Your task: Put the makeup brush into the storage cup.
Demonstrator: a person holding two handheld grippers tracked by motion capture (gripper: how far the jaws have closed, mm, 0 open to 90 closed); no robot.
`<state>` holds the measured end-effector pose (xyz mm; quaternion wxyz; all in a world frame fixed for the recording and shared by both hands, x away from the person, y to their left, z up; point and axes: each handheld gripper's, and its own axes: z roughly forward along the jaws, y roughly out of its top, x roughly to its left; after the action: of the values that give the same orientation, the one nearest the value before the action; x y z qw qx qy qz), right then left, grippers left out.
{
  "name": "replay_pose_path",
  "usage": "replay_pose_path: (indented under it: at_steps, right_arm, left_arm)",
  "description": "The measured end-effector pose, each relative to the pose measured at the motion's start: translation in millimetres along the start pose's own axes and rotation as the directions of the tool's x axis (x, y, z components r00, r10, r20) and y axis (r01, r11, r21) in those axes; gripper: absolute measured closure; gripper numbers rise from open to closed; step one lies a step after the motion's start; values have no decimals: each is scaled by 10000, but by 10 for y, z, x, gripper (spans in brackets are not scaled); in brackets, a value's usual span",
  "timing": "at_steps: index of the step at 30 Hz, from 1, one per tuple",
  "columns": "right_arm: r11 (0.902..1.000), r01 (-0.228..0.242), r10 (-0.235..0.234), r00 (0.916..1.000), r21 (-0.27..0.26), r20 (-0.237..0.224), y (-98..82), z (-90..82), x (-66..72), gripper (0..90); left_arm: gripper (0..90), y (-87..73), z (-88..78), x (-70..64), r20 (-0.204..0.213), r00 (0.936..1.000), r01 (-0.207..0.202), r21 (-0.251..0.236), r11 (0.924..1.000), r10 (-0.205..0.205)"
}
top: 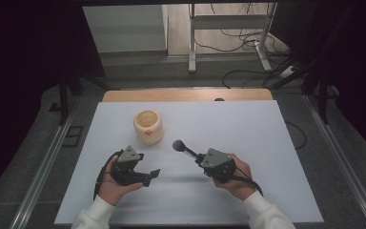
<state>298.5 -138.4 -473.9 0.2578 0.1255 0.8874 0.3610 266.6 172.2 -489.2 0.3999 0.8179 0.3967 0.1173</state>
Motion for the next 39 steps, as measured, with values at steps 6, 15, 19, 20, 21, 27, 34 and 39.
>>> replay_pose_path:
  at_steps: [6, 15, 19, 20, 21, 27, 34, 39]
  right_arm:
    - [9999, -96, 96, 9999, -71, 49, 2, -21, -9, 744]
    - [9995, -274, 277, 9994, -140, 210, 2, -37, -31, 744]
    - [9991, -378, 382, 9990, -174, 253, 1, -40, -36, 744]
    - [9989, -423, 428, 9988, -181, 255, 0, -41, -38, 745]
    - [9987, -471, 476, 9985, -201, 264, -2, -44, -41, 744]
    - [9980, -563, 573, 9977, -281, 369, -7, -63, -63, 745]
    - [9968, -705, 723, 9962, -383, 482, -3, -65, -69, 745]
    - [9957, -811, 834, 9951, -441, 526, 15, -47, -68, 745]
  left_arm:
    - [140, -126, -39, 72, -337, 9993, 150, 89, 9998, -147]
    - [139, -255, -53, 140, -575, 9976, 387, 177, 9991, -377]
    - [139, -265, -46, 143, -644, 9974, 349, 194, 9992, -336]
    - [138, -268, -46, 146, -659, 9973, 341, 205, 9992, -327]
    - [138, -269, -47, 148, -670, 9972, 341, 209, 9992, -326]
    - [137, -295, -46, 163, -696, 9964, 490, 197, 9986, -476]
    - [137, -359, -74, 209, -816, 9952, 558, 260, 9981, -535]
    - [137, -386, -77, 214, -832, 9948, 615, 342, 9975, -585]
